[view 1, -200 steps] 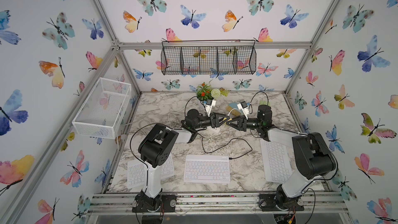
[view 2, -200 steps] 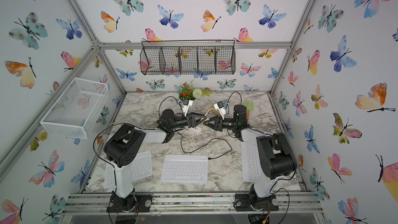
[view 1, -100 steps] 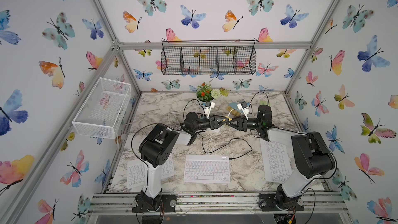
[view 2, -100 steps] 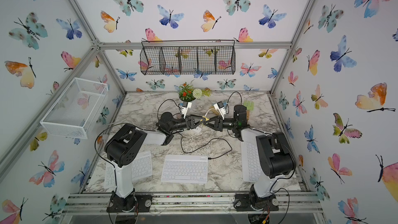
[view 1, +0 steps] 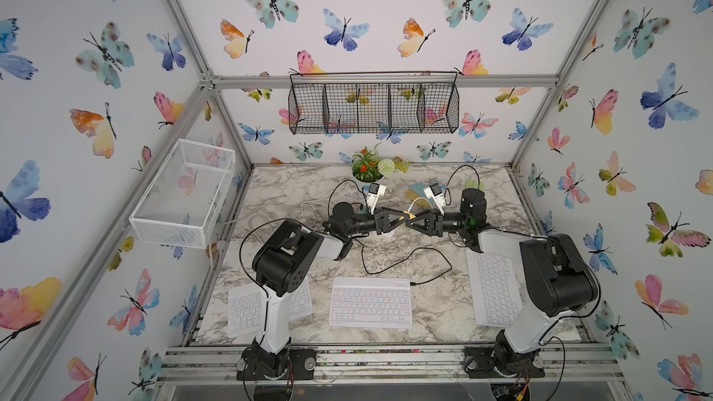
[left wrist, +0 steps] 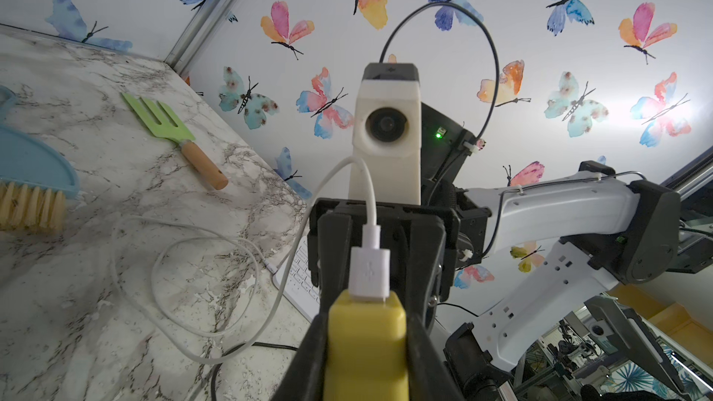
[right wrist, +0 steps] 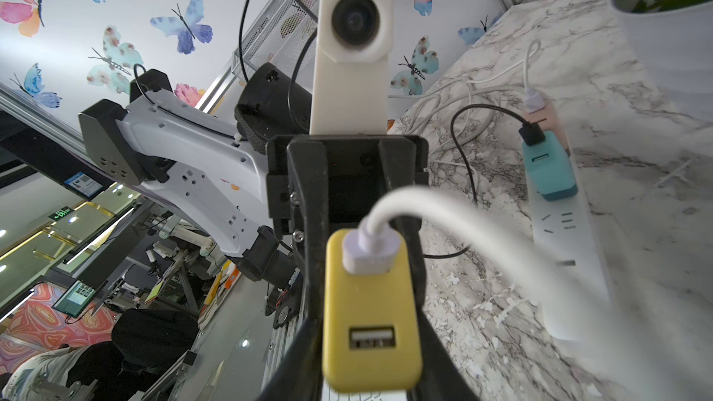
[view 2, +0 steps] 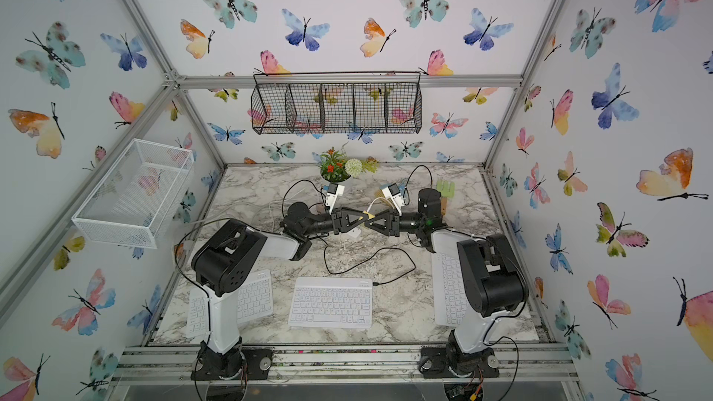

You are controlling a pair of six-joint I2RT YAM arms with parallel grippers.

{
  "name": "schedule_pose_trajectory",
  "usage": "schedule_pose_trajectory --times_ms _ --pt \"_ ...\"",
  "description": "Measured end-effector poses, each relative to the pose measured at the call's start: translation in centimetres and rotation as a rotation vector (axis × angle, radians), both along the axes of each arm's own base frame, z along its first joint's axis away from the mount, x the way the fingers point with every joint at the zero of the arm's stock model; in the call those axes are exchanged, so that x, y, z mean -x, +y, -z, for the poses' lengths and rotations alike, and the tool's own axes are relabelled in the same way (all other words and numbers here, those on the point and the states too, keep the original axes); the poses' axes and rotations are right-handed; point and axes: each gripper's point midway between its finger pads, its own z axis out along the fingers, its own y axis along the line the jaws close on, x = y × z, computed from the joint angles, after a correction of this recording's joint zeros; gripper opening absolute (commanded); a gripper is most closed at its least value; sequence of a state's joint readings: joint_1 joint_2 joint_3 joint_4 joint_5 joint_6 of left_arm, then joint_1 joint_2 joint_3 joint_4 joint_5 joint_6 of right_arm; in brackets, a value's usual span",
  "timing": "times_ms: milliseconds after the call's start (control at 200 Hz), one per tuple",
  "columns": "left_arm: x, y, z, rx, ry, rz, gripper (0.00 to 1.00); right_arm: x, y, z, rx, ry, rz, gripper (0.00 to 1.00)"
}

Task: Unplug the wireless keyboard
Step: Remove the power cord from the plug.

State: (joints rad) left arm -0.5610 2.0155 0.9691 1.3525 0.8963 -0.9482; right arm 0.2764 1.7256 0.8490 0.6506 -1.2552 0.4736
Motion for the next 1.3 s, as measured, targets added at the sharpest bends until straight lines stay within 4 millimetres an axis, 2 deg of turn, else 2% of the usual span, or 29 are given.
schedule_pose_trajectory --times_ms 155,260,471,641,736,846,1006,1296 --pt "-0.5 0.2 0.4 -0.01 0.019 -0.021 0.0 -0.7 -0.2 0.6 0.041 -0.001 0.062 0.59" --pt "-0.8 0.3 0.7 -0.018 0.021 -0.037 0.0 -1.2 -0.4 0.8 0.069 -0.004 0.107 0.62" --pt "-1.6 0.6 2.1 -0.096 0.019 -0.114 0.0 -2.6 -0.9 0.8 0.129 0.017 0.203 0.62" --pt "-2.0 0.8 2.1 -0.183 -0.038 -0.2 0.0 -3.7 -1.3 0.0 0.15 0.04 0.271 0.6" --pt "-2.0 0.6 2.1 -0.227 -0.079 -0.239 0.0 -4.4 -1.4 -0.2 0.152 0.077 0.307 0.59" --pt "-1.6 0.0 3.1 -0.292 -0.106 -0.262 0.0 -4.8 -1.6 -0.2 0.147 0.139 0.347 0.57" --pt "-1.2 -0.8 4.8 -0.368 -0.125 -0.289 0.0 -5.2 -1.5 -0.2 0.134 0.207 0.384 0.5" --pt "-2.0 -0.3 5.2 -0.436 -0.17 -0.383 0.0 -4.9 -0.3 0.2 0.137 0.274 0.401 0.49"
